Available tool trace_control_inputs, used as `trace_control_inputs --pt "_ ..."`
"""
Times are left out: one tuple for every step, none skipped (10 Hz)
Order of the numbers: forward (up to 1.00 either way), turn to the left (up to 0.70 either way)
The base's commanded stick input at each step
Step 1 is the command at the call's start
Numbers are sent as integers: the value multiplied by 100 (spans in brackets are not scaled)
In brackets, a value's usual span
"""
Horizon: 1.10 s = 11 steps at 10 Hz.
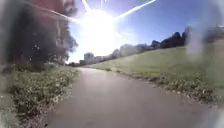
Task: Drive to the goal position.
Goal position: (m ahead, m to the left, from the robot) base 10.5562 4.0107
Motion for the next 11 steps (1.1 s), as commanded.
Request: trace_control_inputs --pt "45 0" --pt "45 0" --pt "45 0" --pt "45 0" --pt "45 0" --pt "45 0" --pt "45 0" --pt "45 0" --pt "45 0" --pt "45 0" --pt "45 0"
